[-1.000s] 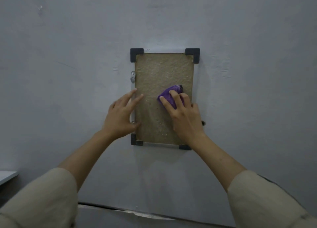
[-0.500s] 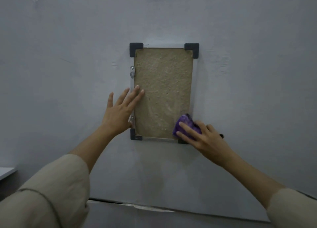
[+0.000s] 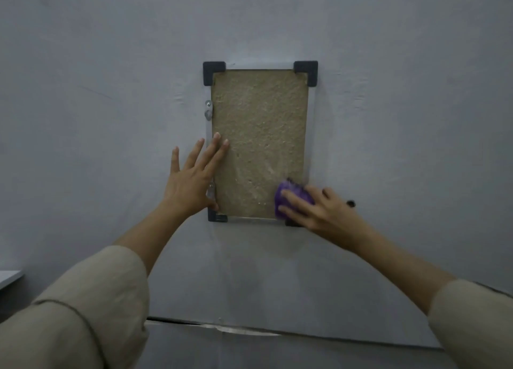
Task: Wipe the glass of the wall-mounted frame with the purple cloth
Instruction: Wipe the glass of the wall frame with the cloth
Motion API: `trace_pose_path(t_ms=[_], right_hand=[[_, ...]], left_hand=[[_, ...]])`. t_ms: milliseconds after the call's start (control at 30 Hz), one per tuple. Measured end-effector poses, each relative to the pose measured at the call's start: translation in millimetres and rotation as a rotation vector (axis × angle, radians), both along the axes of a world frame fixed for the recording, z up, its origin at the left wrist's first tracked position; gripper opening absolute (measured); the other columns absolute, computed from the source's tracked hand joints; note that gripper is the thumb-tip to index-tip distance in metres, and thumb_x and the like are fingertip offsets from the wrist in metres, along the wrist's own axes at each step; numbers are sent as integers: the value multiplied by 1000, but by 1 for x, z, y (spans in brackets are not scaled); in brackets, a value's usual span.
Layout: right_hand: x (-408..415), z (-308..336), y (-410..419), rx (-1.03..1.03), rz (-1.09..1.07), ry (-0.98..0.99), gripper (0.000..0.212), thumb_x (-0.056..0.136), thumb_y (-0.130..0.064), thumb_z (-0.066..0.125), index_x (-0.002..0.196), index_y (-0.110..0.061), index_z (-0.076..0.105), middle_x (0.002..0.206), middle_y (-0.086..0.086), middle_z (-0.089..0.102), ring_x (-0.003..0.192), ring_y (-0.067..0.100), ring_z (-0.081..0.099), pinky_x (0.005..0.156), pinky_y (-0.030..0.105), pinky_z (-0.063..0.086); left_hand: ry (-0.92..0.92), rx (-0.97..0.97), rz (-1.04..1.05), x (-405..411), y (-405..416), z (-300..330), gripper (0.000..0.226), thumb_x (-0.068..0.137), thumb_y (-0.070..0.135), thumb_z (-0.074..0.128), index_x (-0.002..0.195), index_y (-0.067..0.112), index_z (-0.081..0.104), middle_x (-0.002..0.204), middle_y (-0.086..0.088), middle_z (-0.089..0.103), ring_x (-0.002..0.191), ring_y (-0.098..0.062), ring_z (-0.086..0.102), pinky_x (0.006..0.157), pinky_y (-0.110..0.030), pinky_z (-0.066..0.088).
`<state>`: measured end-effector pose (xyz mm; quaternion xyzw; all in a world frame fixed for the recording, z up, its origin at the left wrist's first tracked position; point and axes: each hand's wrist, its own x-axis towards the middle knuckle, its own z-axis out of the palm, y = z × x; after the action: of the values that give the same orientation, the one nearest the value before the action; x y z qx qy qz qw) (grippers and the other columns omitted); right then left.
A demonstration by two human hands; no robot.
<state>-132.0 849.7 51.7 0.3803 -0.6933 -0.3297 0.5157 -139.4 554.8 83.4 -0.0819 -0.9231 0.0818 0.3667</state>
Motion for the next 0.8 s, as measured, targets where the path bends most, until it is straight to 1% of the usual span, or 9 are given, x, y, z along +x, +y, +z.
trace_pose_path(t_ms=[100,167,267,333,433,533,667,733,800], right_hand=[[-4,25,2,-249,-22,68,39,81,-3,50,115,-16,66,122,13,64,79,36,64,55,33,49],[-4,14,-4,-332,-11,71,41,84,-1,43,116,-14,65,122,15,64,78,38,64,56,34,52],[-1,-23,-7,-84,34,-12,35,79,-10,62,113,-17,68,118,11,67,78,32,67,57,33,55],[-2,-17,0,11,47,-36,34,79,-13,63,112,-22,69,117,6,68,81,29,68,55,29,53],[-6,9,0,-154,35,16,37,80,-8,52,112,-20,68,118,9,67,79,33,65,55,30,49],[-6,-8,-10,-314,49,17,38,83,-6,46,114,-16,67,119,13,66,77,35,64,56,32,52],[-4,-20,-6,-35,74,-21,34,80,-13,59,111,-22,69,117,7,68,80,31,67,54,29,52],[-8,0,-5,-142,55,17,38,83,-10,47,112,-22,69,117,7,68,79,32,66,54,29,51],[-9,12,-15,-395,18,29,42,83,-5,43,115,-18,66,120,11,65,77,34,64,55,31,51]], left_hand=[[8,-5,15,0,1,-1,140,55,50,82,140,32,-28,150,11,-30,145,-23,-9,111,-60,0],[10,-2,27,0,3,-1,139,57,49,82,140,31,-28,154,8,-25,145,-23,-9,111,-60,0],[8,2,30,1,5,-1,138,58,48,81,140,30,-28,155,7,-24,145,-23,-10,111,-60,0],[4,4,28,2,5,-1,137,59,48,81,140,30,-29,154,7,-24,144,-22,-11,112,-59,-1],[-1,8,33,3,7,0,136,60,46,81,140,30,-28,155,7,-24,144,-22,-12,112,-59,-2],[-3,10,32,3,7,0,134,62,44,80,141,29,-28,155,6,-24,144,-23,-13,112,-59,-3],[-3,9,36,3,8,-1,134,63,43,80,139,28,-29,155,4,-25,144,-22,-14,112,-58,-5],[2,8,43,2,9,-1,135,62,43,80,139,28,-29,154,4,-25,144,-22,-14,111,-57,-5],[-1,10,43,2,9,-2,135,62,43,81,140,28,-29,155,4,-25,144,-22,-14,111,-57,-6]])
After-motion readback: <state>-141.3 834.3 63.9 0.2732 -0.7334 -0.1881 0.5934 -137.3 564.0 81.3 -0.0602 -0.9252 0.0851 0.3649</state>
